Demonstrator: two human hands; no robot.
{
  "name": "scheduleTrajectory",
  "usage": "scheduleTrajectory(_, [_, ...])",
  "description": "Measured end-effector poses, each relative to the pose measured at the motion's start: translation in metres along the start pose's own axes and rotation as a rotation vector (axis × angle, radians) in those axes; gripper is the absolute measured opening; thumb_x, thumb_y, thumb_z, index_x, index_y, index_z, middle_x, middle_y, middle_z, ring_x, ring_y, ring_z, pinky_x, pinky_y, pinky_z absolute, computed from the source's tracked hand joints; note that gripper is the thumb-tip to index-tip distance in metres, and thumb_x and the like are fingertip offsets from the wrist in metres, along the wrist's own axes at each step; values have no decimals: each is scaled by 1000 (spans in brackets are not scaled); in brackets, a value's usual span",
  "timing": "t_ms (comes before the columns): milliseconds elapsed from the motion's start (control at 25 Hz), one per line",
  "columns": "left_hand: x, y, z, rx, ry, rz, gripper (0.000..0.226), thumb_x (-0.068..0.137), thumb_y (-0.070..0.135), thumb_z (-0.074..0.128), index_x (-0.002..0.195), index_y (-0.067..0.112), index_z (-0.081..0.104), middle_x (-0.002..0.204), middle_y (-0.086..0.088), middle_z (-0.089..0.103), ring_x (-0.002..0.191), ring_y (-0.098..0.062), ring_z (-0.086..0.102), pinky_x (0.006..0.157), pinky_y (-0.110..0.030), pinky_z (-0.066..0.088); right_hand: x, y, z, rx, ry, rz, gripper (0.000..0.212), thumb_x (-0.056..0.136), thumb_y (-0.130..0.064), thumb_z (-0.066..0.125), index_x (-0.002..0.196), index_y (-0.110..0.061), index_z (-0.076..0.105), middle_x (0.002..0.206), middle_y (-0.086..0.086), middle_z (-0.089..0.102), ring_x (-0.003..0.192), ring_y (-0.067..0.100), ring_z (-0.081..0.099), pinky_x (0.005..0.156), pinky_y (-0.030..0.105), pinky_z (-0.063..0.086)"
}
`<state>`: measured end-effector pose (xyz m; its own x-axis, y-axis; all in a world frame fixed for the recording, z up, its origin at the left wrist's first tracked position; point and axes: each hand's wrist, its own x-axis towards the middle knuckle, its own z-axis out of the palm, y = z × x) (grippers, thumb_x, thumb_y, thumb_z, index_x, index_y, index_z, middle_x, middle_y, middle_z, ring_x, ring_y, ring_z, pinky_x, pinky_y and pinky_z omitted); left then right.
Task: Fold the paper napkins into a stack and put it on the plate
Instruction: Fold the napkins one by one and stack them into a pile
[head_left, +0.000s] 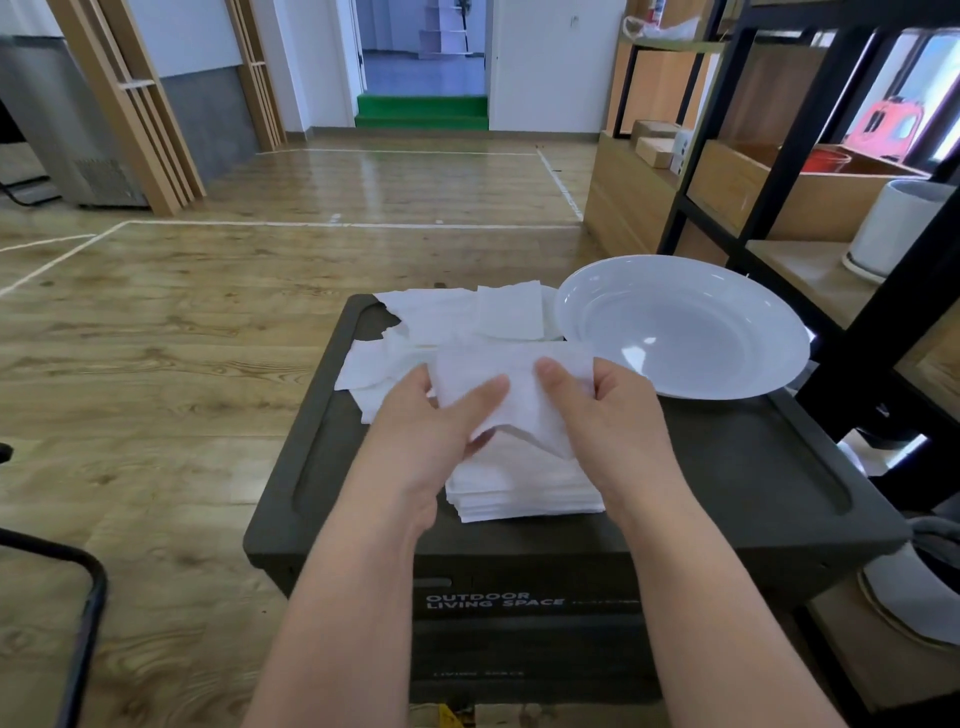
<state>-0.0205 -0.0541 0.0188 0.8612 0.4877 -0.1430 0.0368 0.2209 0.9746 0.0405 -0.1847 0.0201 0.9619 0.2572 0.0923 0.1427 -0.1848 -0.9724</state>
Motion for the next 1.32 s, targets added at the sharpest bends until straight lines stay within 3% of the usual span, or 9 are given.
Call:
scheduleTrajectory(200, [5,-8,-7,246,28,0,14,85,15,69,98,20,68,87,3,74,67,-8,72,52,-13,51,6,13,-4,-346,137,-58,35,86,-43,58,71,-12,61,61,-1,58,55,9,49,50,22,37])
scheduleTrajectory(320, [7,-11,-13,429,94,32,19,89,24,64,82,7,70,77,-2,74,61,-7,70,63,-28,58,9,17,-3,-459,129,-51,36,86,-43,57,66,-13,55,60,-1,53,55,10,47,49,24,34])
scheduleTrajectory(440, [8,-17,-18,752,141,79,47,91,28,58,53,8,40,43,8,41,33,-2,41,46,-16,33,10,20,-1,-555,96,-46,37,88,-43,56,62,-19,45,57,-6,43,52,7,42,48,19,27])
scheduleTrajectory(520, [9,-19,-18,862,143,108,50,90,29,58,51,18,30,37,10,31,33,-2,36,37,-13,25,12,24,-2,-626,92,-53,31,88,-42,56,68,-22,46,61,-10,45,55,4,44,48,16,25])
scheduleTrajectory(640, [12,-21,-18,956,132,46,30,86,38,63,64,23,49,67,10,57,62,-4,53,52,-21,34,15,30,-4,-633,54,3,22,88,-40,59,78,-23,49,70,-13,49,61,1,45,50,14,29])
scheduleTrajectory(800, [14,-19,-21,1008,120,-70,32,83,44,65,69,19,51,72,4,60,64,-9,52,50,-24,32,13,30,-2,-604,111,96,27,81,-38,67,90,-25,46,80,-10,50,67,4,45,52,19,30])
scheduleTrajectory(920, [13,-17,-23,1019,142,-84,33,81,46,67,68,22,50,70,8,57,62,-5,49,49,-23,30,6,16,3,-643,250,-153,36,80,-24,71,96,-31,39,80,-12,46,66,1,45,51,15,28])
scheduleTrajectory(1120, [43,1,-46,975,558,240,18,85,36,62,92,21,57,93,4,62,85,-17,56,60,-29,36,-4,12,20,-740,-157,-304,16,87,-35,60,104,-34,57,102,-16,48,89,2,49,66,13,35])
scheduleTrajectory(1320, [75,-14,-58,1218,496,191,43,85,32,60,126,20,52,128,-6,52,117,-28,39,94,-31,29,-2,21,22,-758,-234,-203,22,88,-39,55,109,-34,53,107,-11,42,100,8,44,71,20,35])
